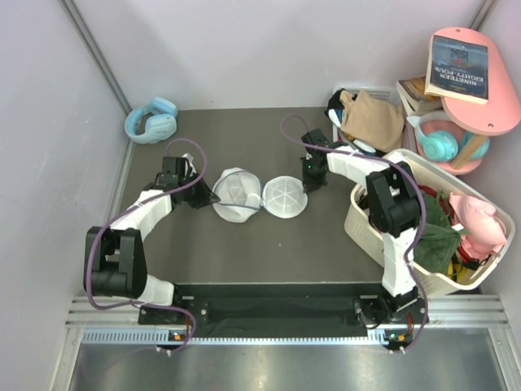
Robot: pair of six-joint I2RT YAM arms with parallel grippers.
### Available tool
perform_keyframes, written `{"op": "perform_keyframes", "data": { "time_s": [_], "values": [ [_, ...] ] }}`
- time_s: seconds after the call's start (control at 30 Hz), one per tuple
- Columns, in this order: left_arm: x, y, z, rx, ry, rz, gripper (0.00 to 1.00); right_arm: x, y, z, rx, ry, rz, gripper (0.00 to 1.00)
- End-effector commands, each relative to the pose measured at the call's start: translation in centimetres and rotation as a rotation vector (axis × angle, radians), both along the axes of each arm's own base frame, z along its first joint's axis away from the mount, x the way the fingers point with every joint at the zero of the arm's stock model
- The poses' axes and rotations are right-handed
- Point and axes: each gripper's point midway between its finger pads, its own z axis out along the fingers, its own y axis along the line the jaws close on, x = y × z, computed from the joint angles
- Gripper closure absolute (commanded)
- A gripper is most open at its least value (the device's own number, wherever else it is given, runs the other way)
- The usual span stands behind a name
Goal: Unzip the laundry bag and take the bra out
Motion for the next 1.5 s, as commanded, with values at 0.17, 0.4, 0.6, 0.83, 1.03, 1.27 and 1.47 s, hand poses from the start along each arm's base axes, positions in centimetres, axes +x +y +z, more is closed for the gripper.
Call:
{"op": "perform_keyframes", "data": {
  "time_s": [0.17, 0.4, 0.6, 0.83, 1.03, 1.27, 1.47],
  "values": [
    [3.4, 0.5, 1.5, 0.029, -0.071, -0.01, 1.0, 1.2, -2.1, 1.6, -0.124, -0.013, 0.044, 1.0],
    [4.8, -0.5, 1.9, -0.018, -0.092, -0.029, 1.0, 3.7, -7.8, 8.7, -0.258, -0.123, -0.043, 1.0],
    [5.2, -1.0, 0.1, -0.047, -0.074, -0.038, 1.0, 5.0, -7.4, 12.7, -0.307, -0.177, -0.018, 1.0],
    [4.8, -0.5, -2.6, -0.004, -0.031, -0.053, 1.0, 4.9, -2.8, 14.9, -0.328, -0.238, 0.045, 1.0],
    [4.1, -0.4, -4.7, 0.006, 0.006, -0.068, 1.0, 3.6, 1.2, 15.8, -0.369, -0.301, 0.105, 1.0],
    [4.0, -0.4, -5.9, 0.007, 0.017, -0.071, 1.0, 2.7, 6.7, 16.8, -0.241, -0.362, 0.14, 1.0],
    [4.3, -0.7, -5.6, -0.013, 0.002, -0.074, 1.0, 1.1, 14.2, 18.2, 0.028, -0.406, 0.201, 1.0]
  ]
}}
